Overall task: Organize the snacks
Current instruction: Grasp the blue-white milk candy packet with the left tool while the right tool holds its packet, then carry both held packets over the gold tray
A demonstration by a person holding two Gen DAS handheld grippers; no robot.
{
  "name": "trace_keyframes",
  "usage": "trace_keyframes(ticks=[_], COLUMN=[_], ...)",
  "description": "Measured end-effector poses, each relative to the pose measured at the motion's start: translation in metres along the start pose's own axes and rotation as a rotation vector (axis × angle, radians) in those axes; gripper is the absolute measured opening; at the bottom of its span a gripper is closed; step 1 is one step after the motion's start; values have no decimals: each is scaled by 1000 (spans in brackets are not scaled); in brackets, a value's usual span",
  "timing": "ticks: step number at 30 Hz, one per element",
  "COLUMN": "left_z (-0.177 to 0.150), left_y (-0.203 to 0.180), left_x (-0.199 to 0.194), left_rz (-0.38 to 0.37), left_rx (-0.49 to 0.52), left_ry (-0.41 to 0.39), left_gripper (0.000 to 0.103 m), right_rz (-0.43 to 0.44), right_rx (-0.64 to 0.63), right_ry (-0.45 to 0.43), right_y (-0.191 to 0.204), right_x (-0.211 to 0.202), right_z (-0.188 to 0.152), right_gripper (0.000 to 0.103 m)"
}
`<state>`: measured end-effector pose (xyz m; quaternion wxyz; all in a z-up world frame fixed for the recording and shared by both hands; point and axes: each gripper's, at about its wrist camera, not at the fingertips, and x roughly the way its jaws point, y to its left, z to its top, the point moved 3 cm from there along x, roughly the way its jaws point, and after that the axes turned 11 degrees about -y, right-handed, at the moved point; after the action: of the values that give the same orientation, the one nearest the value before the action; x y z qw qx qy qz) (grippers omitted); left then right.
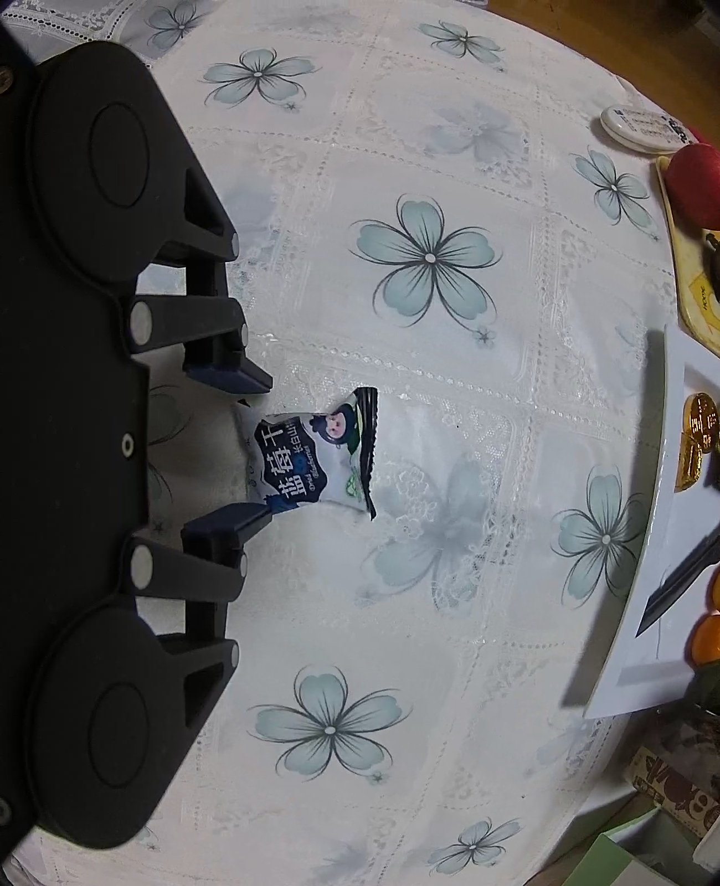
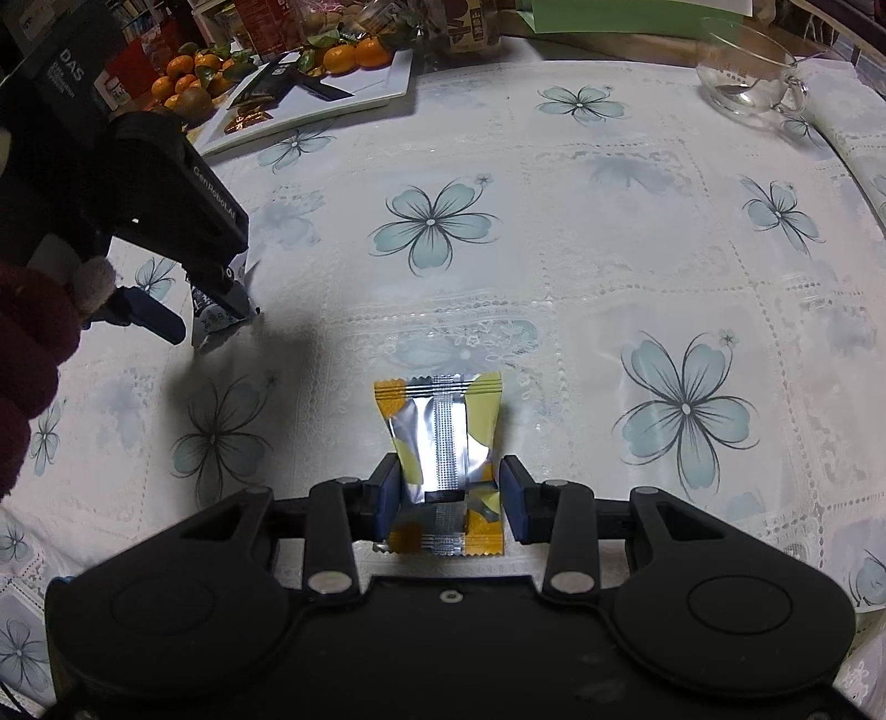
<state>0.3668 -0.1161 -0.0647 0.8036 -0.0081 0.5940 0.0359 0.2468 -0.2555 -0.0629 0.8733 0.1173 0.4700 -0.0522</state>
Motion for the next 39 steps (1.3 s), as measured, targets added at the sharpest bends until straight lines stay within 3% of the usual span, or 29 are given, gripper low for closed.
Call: trace_keyframes(ticks=[8,22,29,39], left_z=[9,8,17,26], left_y=[-3,10,13,9], left_x=[-1,-6,1,18], left_rz=[10,11,1,48], left_rx=[27,31,-13,-2], left_ry=[-49,-57,-39,-40], left_gripper=[56,55,57,58], right_rz=[20,43,42,42], right_rx=[48,67,67,73], right_ry=[15,5,9,16], right_y=[-7,-8,-8,-9], right_x=[-2,-10,-10,-8], right_z=[3,5,3,4], right_gripper=[40,40,40,40])
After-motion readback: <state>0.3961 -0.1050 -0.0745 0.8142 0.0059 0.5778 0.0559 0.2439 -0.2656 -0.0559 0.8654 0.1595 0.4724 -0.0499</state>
